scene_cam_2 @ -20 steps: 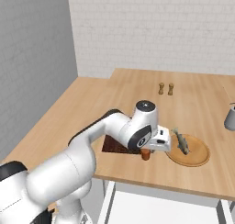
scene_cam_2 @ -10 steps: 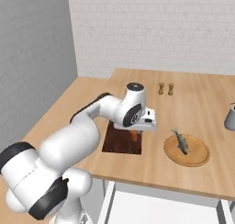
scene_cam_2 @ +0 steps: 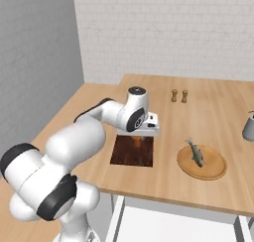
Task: Pick up the knife from the drawer and place it on the cutting board. Then place the meat from the plate to the cutting board.
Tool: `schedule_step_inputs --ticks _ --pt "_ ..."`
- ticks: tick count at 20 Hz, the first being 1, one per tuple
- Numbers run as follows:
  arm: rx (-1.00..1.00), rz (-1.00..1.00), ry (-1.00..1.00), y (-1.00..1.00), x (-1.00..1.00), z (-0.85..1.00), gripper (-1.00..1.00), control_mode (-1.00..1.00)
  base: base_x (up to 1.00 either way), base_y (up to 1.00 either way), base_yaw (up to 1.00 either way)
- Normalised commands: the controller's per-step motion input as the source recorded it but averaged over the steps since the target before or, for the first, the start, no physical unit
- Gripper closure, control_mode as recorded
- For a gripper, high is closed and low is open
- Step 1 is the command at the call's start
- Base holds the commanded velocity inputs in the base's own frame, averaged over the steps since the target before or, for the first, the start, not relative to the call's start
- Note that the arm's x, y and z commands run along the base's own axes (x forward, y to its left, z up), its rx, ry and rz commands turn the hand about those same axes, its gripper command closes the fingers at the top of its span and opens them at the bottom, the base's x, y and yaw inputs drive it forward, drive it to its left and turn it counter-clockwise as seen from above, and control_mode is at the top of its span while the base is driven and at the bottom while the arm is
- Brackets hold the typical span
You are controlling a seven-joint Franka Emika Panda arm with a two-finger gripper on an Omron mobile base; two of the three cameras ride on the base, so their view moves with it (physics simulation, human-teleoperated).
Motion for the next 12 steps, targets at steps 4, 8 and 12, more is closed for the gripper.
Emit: schedule_step_inputs --ticks 4,8,12 --pt "0.0 0.01 0.0 0.53 0.23 -0.42 1.0 -1.0 0.0 0.0 0.0" --pt "0.0 0.01 0.0 0.29 0.02 -0.29 1.0 -1.0 0.0 0.0 0.0" --pt "0.0 0.03 0.0 0.27 0.0 -0.25 1.0 -1.0 0.0 0.0 0.0"
